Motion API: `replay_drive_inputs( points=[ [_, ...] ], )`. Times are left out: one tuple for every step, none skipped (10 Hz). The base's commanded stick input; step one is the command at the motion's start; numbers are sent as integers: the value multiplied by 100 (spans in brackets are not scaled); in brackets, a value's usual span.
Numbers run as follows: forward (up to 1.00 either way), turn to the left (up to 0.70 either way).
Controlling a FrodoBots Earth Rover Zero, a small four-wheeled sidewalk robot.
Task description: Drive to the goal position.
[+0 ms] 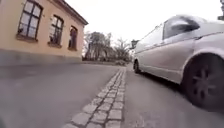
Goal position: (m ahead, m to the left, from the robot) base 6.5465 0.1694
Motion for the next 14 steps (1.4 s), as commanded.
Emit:
replay_drive_inputs(
  points=[
    [100,0],
    [100,0],
    [100,13],
    [100,40],
    [100,40],
    [100,40],
    [100,40],
    [100,40],
    [100,40],
    [100,0],
    [100,0],
    [100,0],
    [100,0],
    [100,0]
  ],
)
